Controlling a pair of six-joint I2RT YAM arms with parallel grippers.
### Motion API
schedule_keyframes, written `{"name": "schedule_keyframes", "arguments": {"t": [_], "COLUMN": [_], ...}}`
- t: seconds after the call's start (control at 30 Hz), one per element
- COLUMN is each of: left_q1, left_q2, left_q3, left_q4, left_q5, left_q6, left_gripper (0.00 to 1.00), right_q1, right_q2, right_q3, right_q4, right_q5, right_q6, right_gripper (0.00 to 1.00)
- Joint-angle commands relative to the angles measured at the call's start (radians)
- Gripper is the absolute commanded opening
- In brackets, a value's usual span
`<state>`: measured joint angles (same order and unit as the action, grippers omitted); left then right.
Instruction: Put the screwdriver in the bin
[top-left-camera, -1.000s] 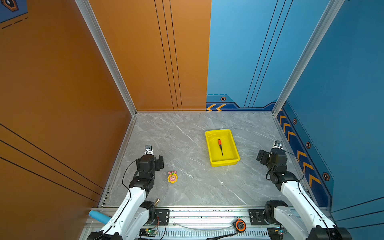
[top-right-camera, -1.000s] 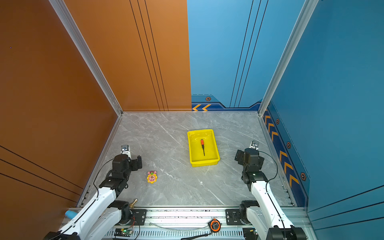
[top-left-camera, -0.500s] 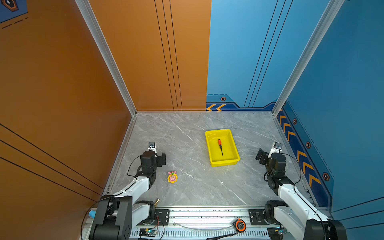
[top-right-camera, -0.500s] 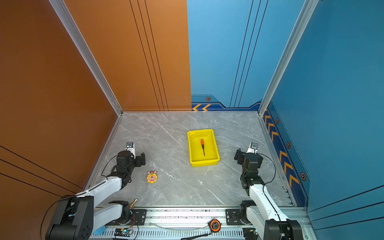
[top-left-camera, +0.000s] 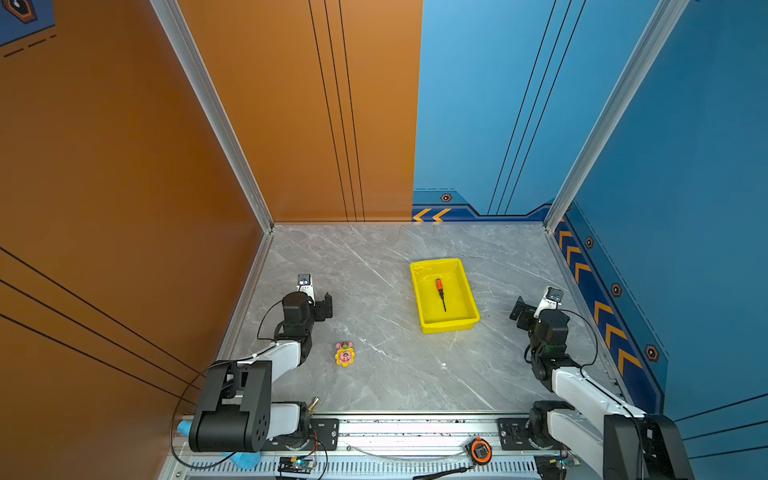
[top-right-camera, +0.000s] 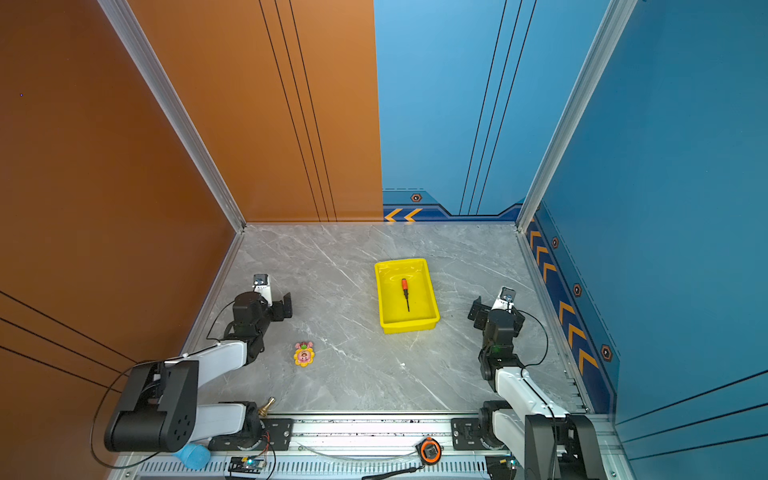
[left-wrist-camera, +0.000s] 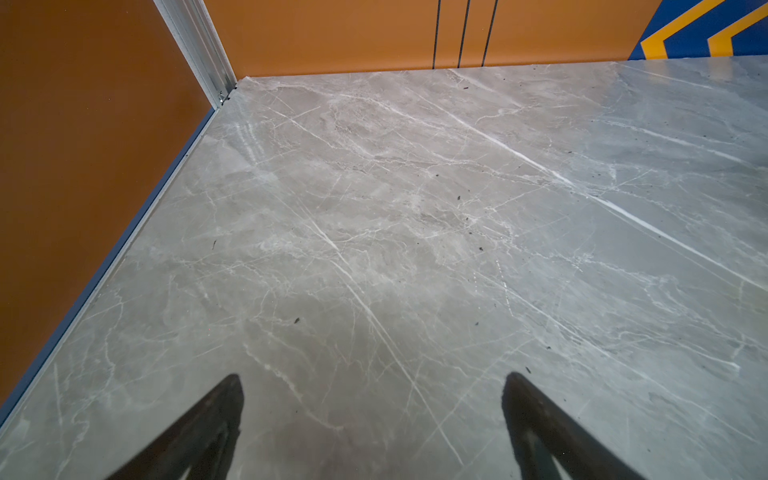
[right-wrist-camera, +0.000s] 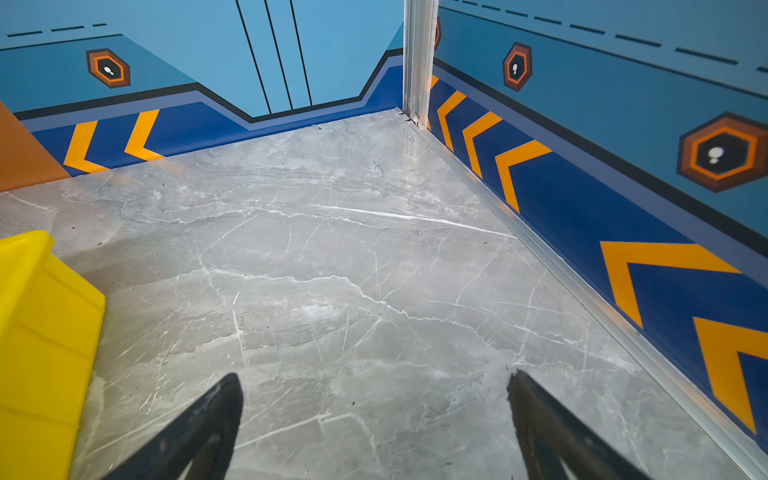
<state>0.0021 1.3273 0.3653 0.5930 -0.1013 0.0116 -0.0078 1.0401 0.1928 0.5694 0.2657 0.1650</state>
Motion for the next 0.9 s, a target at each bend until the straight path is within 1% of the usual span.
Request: {"name": "schedule_keyframes", "arguments": {"t": [0.0,0.1,0.3,0.43,0.63,0.7,0.8,0.87], "left_q1": [0.009,0.012,0.016,0.015,0.005,-0.001,-0.003,-0.013], "left_q2": [0.029,0.053,0.079,0.122,0.205,0.205,0.219,0.232], "left_q3": [0.033,0.039,0.059,0.055,0.062,0.058,0.036,0.022], "left_q4": [0.056,0.089,0.092,0.146,0.22,0.222,0.27,0.309], "left_q5": [0.04,0.047,0.071,0.086,0.056,0.044,0.032,0.016], "left_q6": [0.013,0.007,-0.011,-0.024,-0.014,-0.011,-0.014,-0.006], "left_gripper": [0.98,0.98,0.98,0.98,0.98,0.98,0.98,0.98], "right_q1": [-0.006,-0.004,-0.005,-0.005,-0.005,-0.002,0.018,0.032], "right_q2": [0.057,0.115,0.212,0.278,0.382,0.405,0.426,0.473], "right_q3": [0.027,0.047,0.088,0.124,0.147,0.156,0.171,0.16], "right_q4": [0.075,0.114,0.173,0.204,0.284,0.291,0.28,0.348], "right_q5": [0.009,-0.009,-0.017,-0.031,-0.039,-0.05,-0.034,-0.009], "right_q6": [0.017,0.013,0.009,-0.001,-0.012,-0.02,-0.038,-0.05], "right_gripper": [1.0,1.0,1.0,1.0,1.0,1.0,1.0,1.0]}}
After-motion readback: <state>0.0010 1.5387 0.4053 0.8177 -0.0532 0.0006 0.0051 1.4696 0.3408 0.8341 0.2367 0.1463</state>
